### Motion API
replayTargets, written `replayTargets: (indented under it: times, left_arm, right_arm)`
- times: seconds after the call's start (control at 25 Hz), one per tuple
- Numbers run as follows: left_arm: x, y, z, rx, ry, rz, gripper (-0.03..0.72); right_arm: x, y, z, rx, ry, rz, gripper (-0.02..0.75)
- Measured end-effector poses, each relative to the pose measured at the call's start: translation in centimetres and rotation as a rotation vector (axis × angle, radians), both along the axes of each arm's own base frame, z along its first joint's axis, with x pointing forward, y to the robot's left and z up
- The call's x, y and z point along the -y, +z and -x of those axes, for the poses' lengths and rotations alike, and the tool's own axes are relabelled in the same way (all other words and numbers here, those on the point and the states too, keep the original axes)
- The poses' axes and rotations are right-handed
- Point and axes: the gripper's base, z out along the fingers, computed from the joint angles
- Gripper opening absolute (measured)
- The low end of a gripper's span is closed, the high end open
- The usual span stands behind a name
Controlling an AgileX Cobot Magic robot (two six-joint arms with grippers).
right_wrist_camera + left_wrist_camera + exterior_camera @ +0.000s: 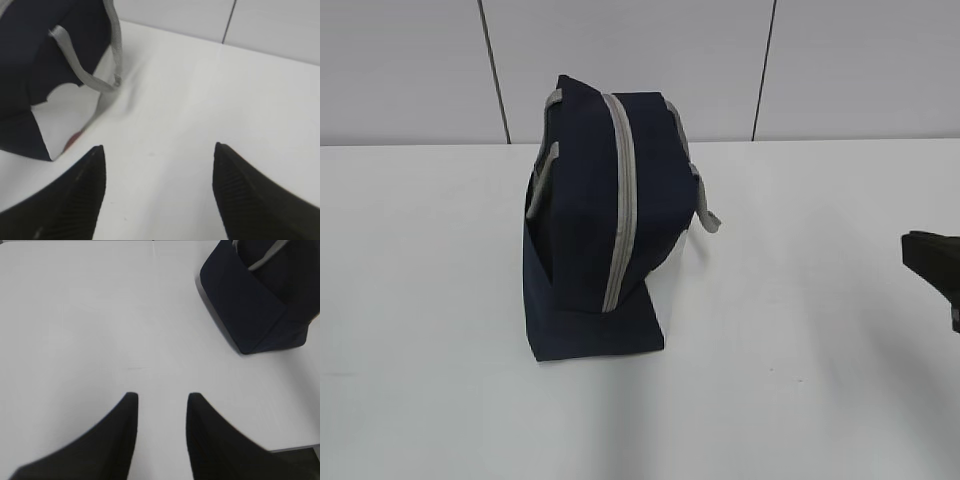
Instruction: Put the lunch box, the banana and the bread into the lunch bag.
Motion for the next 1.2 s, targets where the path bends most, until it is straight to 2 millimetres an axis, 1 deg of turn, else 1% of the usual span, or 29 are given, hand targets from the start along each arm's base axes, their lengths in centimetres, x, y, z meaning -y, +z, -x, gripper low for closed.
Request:
replayTargets:
  times: [0.08, 0.12, 0.2, 0.36, 0.44, 0.52, 0.76, 0.88, 1.0, 1.2]
  left_arm:
    - [0.0, 0.0, 0.0, -0.001, 0.000, 0.000, 0.254]
    - [0.0, -0.1, 0.0, -0.002, 0.000, 0.000, 0.254]
    - [0.0, -0.1, 0.0, -0.002, 0.000, 0.000, 0.254]
    - [0.0, 0.0, 0.0, -0.001, 0.000, 0.000, 0.254]
    - [0.0, 0.0, 0.0, -0.001, 0.000, 0.000, 0.254]
    - [0.0, 0.0, 0.0, 0.000, 0.000, 0.000, 0.254]
    - [0.0, 0.0, 0.0, 0.001, 0.000, 0.000, 0.254]
    - [0.0, 0.0, 0.0, 0.001, 0.000, 0.000, 0.253]
    - [0.0, 0.0, 0.0, 0.001, 0.000, 0.000, 0.253]
    - [0.0, 0.0, 0.0, 0.001, 0.000, 0.000, 0.253]
  right_arm:
    - [0.0, 0.3, 0.1, -0.049, 0.013, 0.046, 0.496]
    - [-0.1, 0.6, 0.2, -0.074, 0.023, 0.038, 0.496]
    - [-0.5, 1.5, 0.6, -0.088, 0.088, 0.043, 0.496]
    - [-1.1, 4.0, 1.5, -0.029, 0.210, 0.051, 0.497]
    - [-1.1, 4.9, 1.9, 0.003, 0.221, 0.030, 0.498]
    - [-1.1, 5.4, 2.1, 0.018, 0.225, 0.019, 0.498]
    - [-1.1, 4.9, 2.4, -0.045, 0.231, 0.005, 0.498]
    - [-0.9, 4.7, 3.2, -0.098, 0.240, 0.005, 0.498]
    - [-0.3, 4.9, 4.1, -0.107, 0.209, -0.022, 0.498]
    - [1.4, 4.9, 5.7, -0.157, 0.090, -0.080, 0.498]
